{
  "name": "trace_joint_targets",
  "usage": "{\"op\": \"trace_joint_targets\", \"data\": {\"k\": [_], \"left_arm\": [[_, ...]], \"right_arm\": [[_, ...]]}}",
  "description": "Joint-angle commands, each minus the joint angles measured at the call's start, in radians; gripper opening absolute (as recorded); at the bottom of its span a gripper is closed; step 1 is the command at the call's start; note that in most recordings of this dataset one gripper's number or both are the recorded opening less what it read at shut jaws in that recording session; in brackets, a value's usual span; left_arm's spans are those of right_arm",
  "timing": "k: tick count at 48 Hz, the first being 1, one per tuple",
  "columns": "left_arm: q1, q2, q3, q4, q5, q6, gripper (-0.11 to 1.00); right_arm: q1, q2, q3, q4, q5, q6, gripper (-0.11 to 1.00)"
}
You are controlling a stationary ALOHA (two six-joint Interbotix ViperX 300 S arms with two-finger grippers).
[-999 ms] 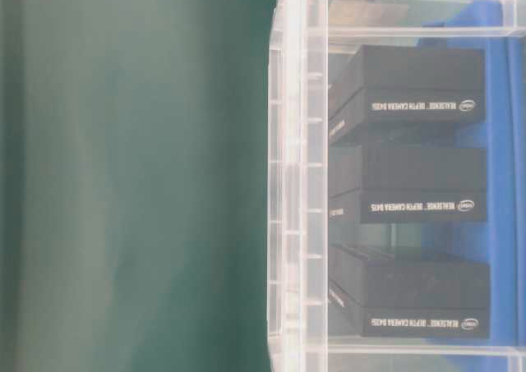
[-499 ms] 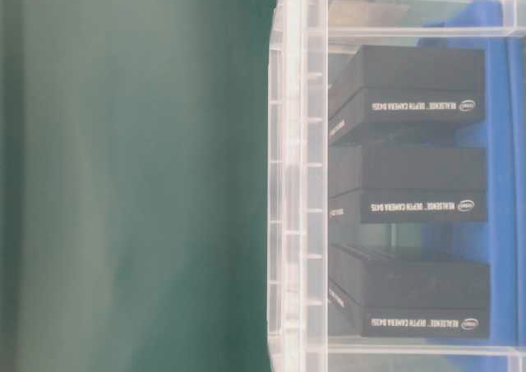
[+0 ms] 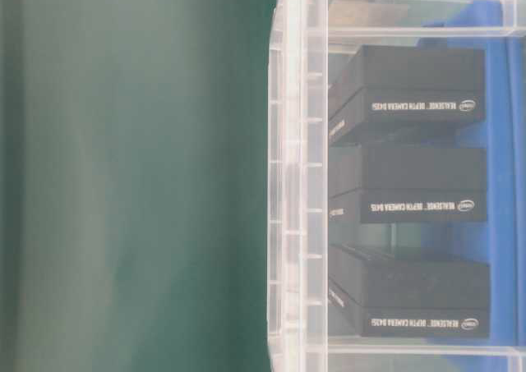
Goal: Clamp the lid of the box with both arms, then lift and open it.
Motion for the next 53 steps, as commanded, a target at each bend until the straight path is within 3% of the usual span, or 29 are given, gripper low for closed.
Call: {"op": "trace_joint_targets", "data": {"k": [1,12,26,39,53], "left_arm": [[0.003,0.005,-0.026,0.003,-0.002,0.000,0.01],[0.000,0.005,-0.017,0.005,0.008,0.015,0.01],[-0.020,0.006,-0.011,0.011,0.067,0.067,0.01],[-0.034,0.006,-0.012,0.014,0.100,0.164,0.01],[-0.034,0.109,-0.037,0.012,0.089,0.172,0.01]], "right_arm": [[-0.002,0.000,-0.028,-0.002,-0.003,0.000,0.00],[-0.003,0.005,-0.028,-0.006,-0.003,-0.011,0.00],[-0.002,0.035,-0.040,-0.064,0.029,-0.064,0.00],[-0.002,0.072,-0.058,-0.064,0.034,-0.112,0.00],[-0.002,0.074,-0.066,-0.064,0.035,-0.114,0.00]]}}
